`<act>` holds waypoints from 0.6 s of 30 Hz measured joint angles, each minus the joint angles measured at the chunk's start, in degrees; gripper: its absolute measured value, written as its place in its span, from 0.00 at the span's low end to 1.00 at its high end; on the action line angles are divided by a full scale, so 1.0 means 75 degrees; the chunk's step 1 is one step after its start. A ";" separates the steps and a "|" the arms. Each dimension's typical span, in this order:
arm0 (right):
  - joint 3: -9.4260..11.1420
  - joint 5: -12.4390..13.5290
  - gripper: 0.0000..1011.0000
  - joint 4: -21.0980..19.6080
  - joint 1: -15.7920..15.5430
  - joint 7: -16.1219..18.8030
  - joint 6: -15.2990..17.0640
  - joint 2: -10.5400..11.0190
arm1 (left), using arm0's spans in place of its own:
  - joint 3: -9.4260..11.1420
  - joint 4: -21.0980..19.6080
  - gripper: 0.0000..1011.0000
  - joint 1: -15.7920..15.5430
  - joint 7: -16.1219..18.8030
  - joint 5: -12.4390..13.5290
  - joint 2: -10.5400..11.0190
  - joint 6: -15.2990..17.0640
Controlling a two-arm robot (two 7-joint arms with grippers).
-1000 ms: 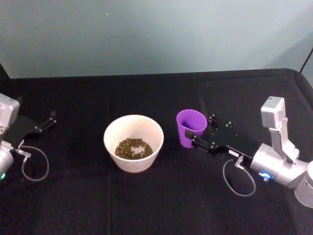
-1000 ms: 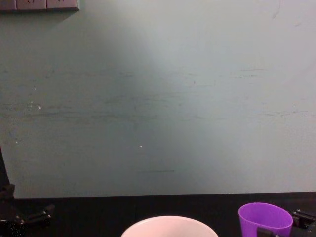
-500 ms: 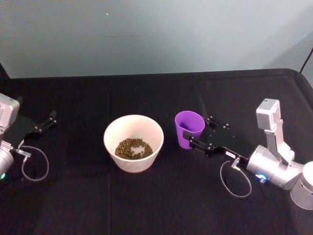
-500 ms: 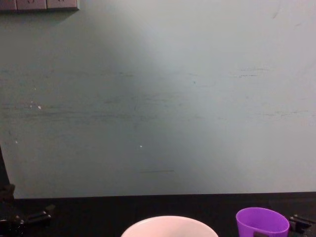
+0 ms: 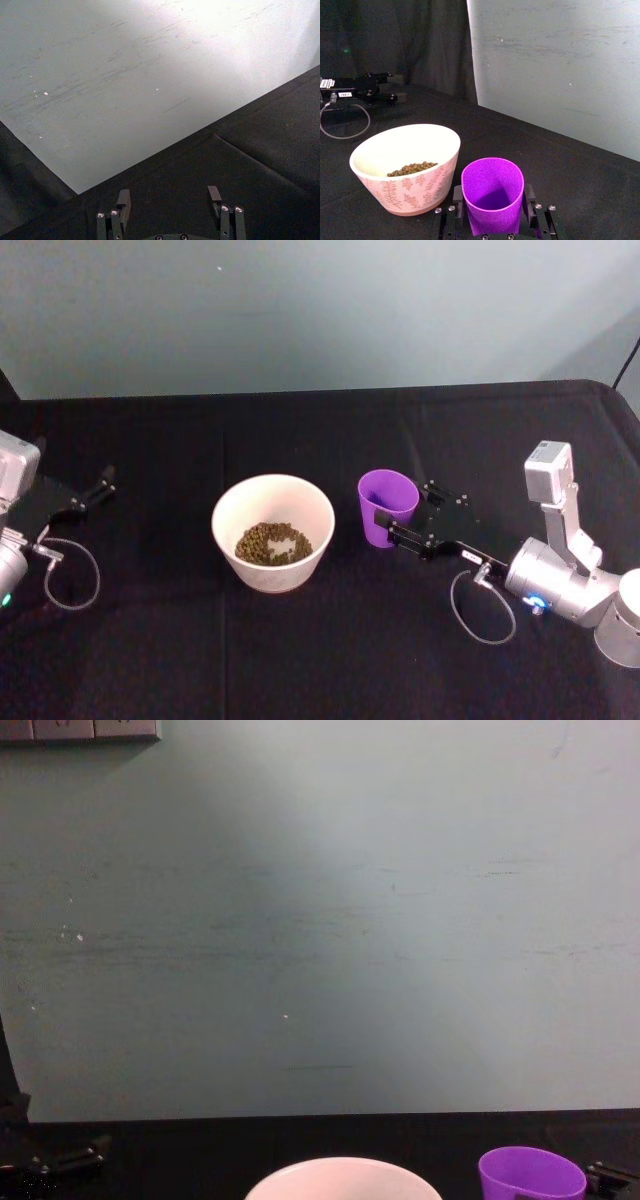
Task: Pick up the cup and pour the mung beans from the cup into the bowl.
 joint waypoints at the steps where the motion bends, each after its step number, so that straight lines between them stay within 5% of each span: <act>1: 0.0000 -0.0001 0.70 -0.0001 -0.0001 -0.0001 0.0001 0.0000 | 0.0000 0.0000 0.99 0.0000 0.0000 0.0000 0.0000 0.0000; 6: 0.0001 -0.0012 0.70 -0.0013 -0.0008 -0.0002 0.0003 0.0002 | 0.0000 0.0000 0.99 0.0001 0.0000 0.0000 0.0000 0.0000; 18: 0.0003 -0.0023 0.99 -0.0030 -0.0016 -0.0019 0.0003 0.0008 | 0.0000 0.0000 0.99 0.0000 0.0000 0.0000 0.0000 0.0000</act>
